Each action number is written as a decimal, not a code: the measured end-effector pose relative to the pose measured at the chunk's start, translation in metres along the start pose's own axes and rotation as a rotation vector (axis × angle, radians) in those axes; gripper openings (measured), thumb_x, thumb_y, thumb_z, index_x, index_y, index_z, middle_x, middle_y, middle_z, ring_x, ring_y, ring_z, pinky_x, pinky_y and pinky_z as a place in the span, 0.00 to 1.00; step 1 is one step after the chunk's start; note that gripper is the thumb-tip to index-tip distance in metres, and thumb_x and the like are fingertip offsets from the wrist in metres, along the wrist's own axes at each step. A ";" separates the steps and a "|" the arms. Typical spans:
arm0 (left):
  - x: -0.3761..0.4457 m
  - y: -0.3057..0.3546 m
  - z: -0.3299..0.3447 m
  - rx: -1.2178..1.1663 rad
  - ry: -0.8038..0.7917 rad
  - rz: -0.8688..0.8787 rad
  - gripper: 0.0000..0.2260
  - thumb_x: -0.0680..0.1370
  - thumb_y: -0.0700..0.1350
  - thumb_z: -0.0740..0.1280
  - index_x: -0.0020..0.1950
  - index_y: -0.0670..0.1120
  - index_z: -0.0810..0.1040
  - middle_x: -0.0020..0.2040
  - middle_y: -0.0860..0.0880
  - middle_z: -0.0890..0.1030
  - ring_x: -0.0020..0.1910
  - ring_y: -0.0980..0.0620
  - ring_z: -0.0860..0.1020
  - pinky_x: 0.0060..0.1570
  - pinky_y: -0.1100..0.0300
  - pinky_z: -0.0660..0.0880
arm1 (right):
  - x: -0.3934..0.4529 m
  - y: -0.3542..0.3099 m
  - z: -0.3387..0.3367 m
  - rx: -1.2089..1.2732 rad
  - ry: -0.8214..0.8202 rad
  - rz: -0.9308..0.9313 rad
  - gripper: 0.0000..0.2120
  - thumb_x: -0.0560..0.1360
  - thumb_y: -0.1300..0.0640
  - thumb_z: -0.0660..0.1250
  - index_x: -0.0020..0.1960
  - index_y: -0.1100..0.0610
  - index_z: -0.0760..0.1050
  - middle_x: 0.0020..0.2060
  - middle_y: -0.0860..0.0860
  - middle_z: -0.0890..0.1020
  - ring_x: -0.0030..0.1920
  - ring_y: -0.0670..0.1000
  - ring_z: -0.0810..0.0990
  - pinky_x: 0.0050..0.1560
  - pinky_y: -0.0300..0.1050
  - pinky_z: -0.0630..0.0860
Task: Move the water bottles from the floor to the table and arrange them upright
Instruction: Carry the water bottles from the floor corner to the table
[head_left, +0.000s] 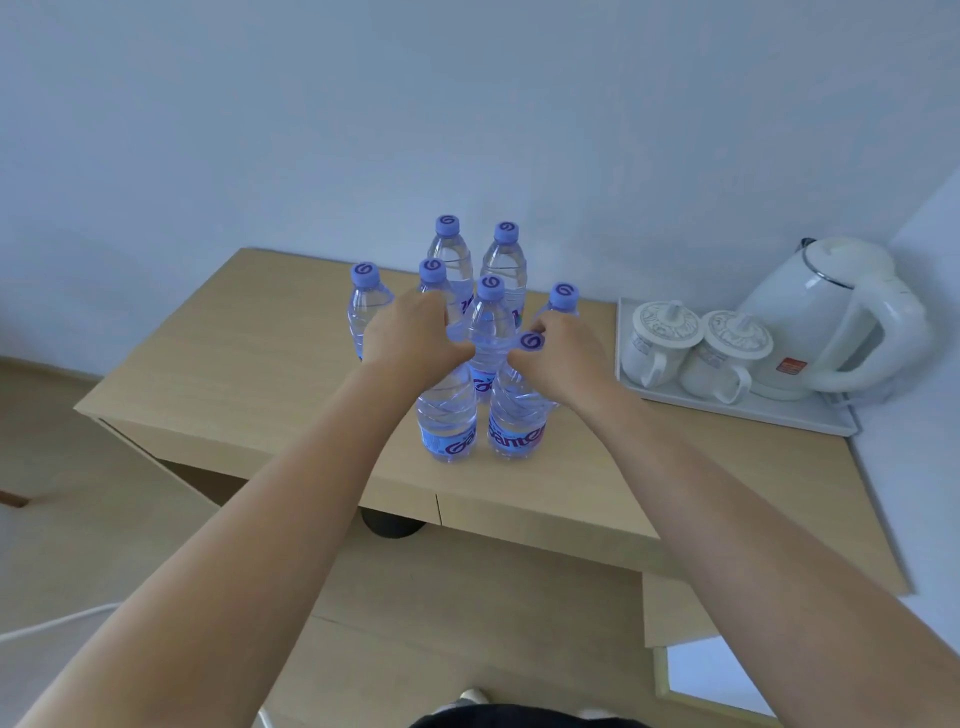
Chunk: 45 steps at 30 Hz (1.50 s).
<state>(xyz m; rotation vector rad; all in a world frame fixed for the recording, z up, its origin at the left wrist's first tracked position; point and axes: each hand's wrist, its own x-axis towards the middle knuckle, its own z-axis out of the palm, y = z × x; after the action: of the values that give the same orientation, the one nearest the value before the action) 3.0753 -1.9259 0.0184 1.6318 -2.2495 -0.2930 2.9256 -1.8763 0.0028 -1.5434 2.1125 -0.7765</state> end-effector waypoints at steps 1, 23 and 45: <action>0.000 0.003 -0.002 0.003 0.027 0.021 0.10 0.69 0.48 0.68 0.44 0.42 0.74 0.40 0.47 0.72 0.38 0.47 0.72 0.33 0.58 0.66 | -0.003 0.001 -0.001 0.023 0.004 0.003 0.11 0.68 0.58 0.64 0.31 0.51 0.63 0.29 0.46 0.68 0.30 0.46 0.66 0.28 0.41 0.58; -0.137 0.198 0.082 -0.140 -0.352 0.439 0.07 0.70 0.50 0.65 0.40 0.47 0.72 0.39 0.49 0.77 0.43 0.46 0.75 0.39 0.57 0.71 | -0.197 0.153 -0.110 -0.018 0.206 0.343 0.11 0.72 0.52 0.63 0.49 0.59 0.74 0.42 0.51 0.75 0.46 0.55 0.76 0.47 0.48 0.74; -0.393 0.447 0.202 -0.027 -0.643 0.976 0.05 0.72 0.53 0.63 0.42 0.53 0.71 0.44 0.52 0.79 0.43 0.49 0.76 0.38 0.60 0.67 | -0.517 0.353 -0.221 -0.022 0.449 0.917 0.13 0.74 0.53 0.61 0.52 0.61 0.75 0.46 0.54 0.79 0.43 0.54 0.76 0.39 0.44 0.68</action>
<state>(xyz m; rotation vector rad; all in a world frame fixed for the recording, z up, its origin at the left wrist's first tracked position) 2.7141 -1.4188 -0.0658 0.2616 -3.1539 -0.6175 2.6895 -1.2590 -0.0570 -0.2690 2.7593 -0.7662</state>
